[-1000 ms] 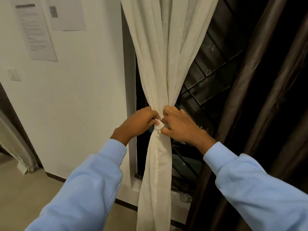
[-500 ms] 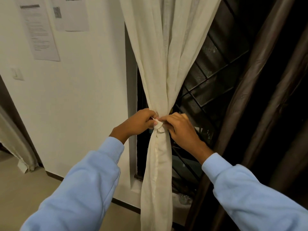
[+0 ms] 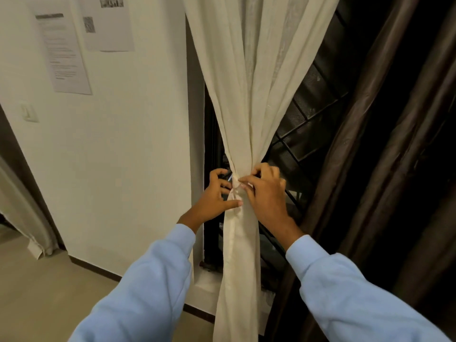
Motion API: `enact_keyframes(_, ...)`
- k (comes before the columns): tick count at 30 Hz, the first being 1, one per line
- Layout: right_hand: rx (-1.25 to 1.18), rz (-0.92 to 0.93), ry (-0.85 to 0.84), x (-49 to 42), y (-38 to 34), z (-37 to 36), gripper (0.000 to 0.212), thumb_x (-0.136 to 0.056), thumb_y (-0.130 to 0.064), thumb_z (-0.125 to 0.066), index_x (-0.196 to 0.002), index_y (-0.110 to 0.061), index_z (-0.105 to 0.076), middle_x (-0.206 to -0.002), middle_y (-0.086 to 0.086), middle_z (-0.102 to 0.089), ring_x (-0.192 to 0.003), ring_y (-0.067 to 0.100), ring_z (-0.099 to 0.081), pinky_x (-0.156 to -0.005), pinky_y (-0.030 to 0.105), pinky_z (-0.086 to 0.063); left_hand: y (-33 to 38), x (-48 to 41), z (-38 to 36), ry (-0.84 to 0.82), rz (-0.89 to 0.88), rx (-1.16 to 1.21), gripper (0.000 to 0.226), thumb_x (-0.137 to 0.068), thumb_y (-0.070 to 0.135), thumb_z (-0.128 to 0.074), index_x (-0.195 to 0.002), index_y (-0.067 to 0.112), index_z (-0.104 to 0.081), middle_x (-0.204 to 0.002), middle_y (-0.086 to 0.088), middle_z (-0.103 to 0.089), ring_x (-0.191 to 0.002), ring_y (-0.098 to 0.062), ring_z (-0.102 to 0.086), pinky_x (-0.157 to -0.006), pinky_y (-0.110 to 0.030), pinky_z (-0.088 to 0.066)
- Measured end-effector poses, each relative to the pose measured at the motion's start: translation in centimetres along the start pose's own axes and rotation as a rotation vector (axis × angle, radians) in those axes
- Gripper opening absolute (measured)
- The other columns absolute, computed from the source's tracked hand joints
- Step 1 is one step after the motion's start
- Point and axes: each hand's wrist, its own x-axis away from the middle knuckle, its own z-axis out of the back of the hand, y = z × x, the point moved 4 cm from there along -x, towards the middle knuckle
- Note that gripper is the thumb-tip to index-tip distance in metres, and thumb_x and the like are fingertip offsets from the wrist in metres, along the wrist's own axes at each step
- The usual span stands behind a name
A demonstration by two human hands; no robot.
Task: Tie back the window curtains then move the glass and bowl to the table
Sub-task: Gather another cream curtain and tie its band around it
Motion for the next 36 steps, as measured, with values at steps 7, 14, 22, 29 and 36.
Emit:
enact_keyframes(7,-0.542,-0.729,-0.395,2.8,4.7,-6.6,0.077,-0.080,-0.015,-0.079,-0.145,-0.013,-0.038,-0.146,0.010,-0.045,-0.132,0.028,-0.047,-0.102,0.037,-0.044,-3.1,-1.6,-2.2,0.009,0.068,-0.203,0.063,-0.072,0.016,-0.082,-0.126,0.008,-0.050,-0.114,-0.005,-0.060,-0.102,-0.019,-0.058,-0.086,-0.030,-0.047)
enact_keyframes(14,-0.482,-0.685,-0.342,2.6,4.7,-8.8,0.015,-0.083,-0.017,-0.076,-0.094,-0.012,-0.069,-0.081,-0.004,-0.063,-0.082,0.018,-0.062,-0.069,0.032,-0.050,-6.8,-1.3,-1.5,0.105,0.158,-0.379,0.011,-0.077,-0.005,-0.058,-0.068,-0.006,-0.064,-0.073,-0.022,-0.065,-0.071,-0.035,-0.062,-0.067,-0.046,-0.051)
enact_keyframes(22,-0.714,-0.666,-0.084,1.9,3.5,-8.6,0.011,-0.085,-0.002,-0.067,-0.087,-0.012,-0.064,-0.085,0.000,-0.068,-0.084,0.020,-0.066,-0.069,0.031,-0.053,-3.9,-2.3,0.8,0.380,0.027,-0.277,0.016,-0.071,-0.012,-0.051,-0.056,-0.008,-0.050,-0.053,-0.008,-0.047,-0.051,-0.009,-0.035,-0.047,-0.017,-0.027)
enact_keyframes(29,-0.453,-0.766,-0.505,7.9,4.6,-11.8,0.050,-0.081,-0.018,-0.076,-0.127,-0.010,-0.058,-0.127,0.008,-0.063,-0.114,0.029,-0.060,-0.088,0.032,-0.049,-9.5,2.3,-0.9,0.263,0.353,-0.493,0.014,-0.077,0.005,-0.060,-0.064,0.012,-0.060,-0.067,-0.008,-0.058,-0.059,-0.024,-0.052,-0.060,-0.031,-0.047)
enact_keyframes(36,-0.405,-0.883,-0.686,11.4,4.7,-13.5,0.037,-0.090,-0.023,-0.059,-0.125,-0.010,-0.057,-0.119,0.006,-0.062,-0.107,0.032,-0.062,-0.089,0.041,-0.055,-10.3,5.2,-2.8,0.161,0.415,-0.332,0.029,-0.081,0.010,-0.069,-0.110,0.011,-0.063,-0.102,0.000,-0.063,-0.096,-0.022,-0.061,-0.081,-0.033,-0.050)
